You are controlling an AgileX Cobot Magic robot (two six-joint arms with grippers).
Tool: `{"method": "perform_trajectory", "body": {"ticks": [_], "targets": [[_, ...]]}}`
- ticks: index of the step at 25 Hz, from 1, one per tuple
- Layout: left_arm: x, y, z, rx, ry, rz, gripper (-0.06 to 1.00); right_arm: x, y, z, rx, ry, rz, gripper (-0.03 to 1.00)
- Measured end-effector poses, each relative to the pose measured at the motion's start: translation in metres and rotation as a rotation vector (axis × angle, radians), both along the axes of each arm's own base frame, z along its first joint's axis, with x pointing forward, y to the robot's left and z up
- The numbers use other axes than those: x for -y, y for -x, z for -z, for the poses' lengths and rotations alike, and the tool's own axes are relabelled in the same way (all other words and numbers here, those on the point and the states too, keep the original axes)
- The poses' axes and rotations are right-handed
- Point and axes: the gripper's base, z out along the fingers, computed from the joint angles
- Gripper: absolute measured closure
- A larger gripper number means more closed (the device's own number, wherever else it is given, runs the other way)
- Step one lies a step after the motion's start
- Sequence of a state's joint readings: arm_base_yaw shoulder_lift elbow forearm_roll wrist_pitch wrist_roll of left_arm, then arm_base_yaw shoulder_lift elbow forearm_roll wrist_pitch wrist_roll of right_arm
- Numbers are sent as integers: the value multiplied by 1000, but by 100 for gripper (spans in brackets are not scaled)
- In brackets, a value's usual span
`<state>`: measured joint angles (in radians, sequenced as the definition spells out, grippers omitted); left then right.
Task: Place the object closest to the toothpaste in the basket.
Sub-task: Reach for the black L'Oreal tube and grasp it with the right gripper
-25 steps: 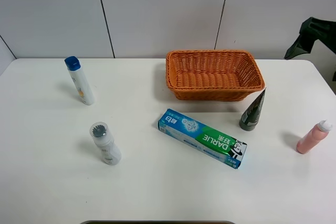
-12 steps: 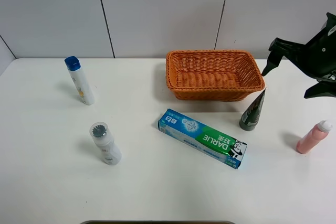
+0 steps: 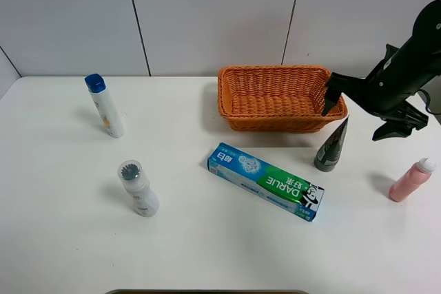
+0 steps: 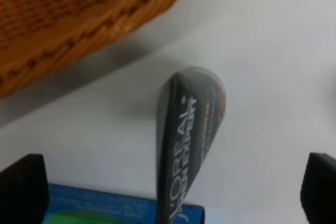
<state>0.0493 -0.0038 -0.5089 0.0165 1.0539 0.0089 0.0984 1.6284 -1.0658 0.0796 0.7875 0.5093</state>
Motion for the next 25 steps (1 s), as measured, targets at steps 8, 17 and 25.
{"method": "perform_trajectory", "body": {"ticks": [8,17,25], "targets": [[0,0,0,0,0,0,0,-1,-8,32,-96,17,-5,-2],[0,0,0,0,-1,-1,0,0,-16,58,-141,38,-14,-2],[0,0,0,0,-1,-1,0,0,-21,69,-129,40,-13,-2]]}}
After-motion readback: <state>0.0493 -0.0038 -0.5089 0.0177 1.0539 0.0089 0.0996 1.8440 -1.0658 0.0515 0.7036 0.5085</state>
